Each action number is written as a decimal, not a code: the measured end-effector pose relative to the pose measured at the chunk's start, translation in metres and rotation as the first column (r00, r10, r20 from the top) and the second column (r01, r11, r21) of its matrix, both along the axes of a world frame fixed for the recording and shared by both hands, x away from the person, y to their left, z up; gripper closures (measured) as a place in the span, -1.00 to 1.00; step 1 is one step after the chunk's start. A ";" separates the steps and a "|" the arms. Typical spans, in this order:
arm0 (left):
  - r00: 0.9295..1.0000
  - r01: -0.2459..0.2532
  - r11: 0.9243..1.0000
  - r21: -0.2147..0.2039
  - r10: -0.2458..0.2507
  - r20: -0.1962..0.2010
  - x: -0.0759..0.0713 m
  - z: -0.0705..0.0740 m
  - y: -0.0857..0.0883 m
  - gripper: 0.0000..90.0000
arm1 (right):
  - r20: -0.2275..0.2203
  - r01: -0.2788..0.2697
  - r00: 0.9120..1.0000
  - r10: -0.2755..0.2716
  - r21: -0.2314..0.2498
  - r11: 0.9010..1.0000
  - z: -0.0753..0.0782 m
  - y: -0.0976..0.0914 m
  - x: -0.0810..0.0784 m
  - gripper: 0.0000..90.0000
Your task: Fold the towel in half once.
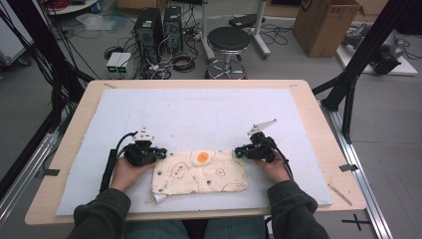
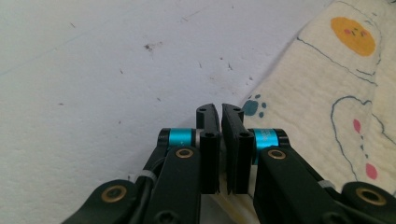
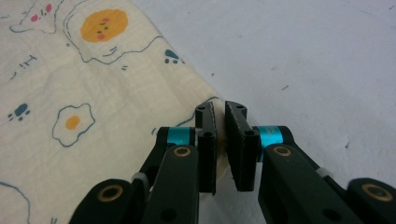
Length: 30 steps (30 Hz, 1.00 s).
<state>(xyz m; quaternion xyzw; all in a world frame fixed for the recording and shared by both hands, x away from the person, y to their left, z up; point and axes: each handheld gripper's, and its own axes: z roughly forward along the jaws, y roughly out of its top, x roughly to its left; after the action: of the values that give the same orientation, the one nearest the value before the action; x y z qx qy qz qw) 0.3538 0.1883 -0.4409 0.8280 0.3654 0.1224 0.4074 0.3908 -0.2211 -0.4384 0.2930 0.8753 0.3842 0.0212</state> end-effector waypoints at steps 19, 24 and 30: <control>0.992 -0.112 0.994 -0.019 0.113 0.060 0.026 0.006 0.003 0.92 | 0.045 0.070 0.997 -0.070 -0.002 0.998 0.005 0.004 0.023 0.87; 0.989 -0.143 0.989 -0.027 0.144 0.046 0.039 0.003 0.004 0.92 | 0.040 0.096 0.995 -0.096 0.000 0.995 0.004 0.007 0.035 0.87; 0.985 -0.168 0.983 -0.077 0.170 0.022 0.047 0.000 0.009 0.92 | 0.013 0.110 0.994 -0.110 0.008 0.994 -0.001 0.009 0.048 0.87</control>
<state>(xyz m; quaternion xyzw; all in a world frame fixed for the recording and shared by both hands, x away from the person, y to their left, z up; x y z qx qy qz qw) 0.4004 0.1971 -0.4413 0.7765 0.4326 0.1546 0.4313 0.4393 -0.2122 -0.4397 0.3381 0.8564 0.3874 0.0473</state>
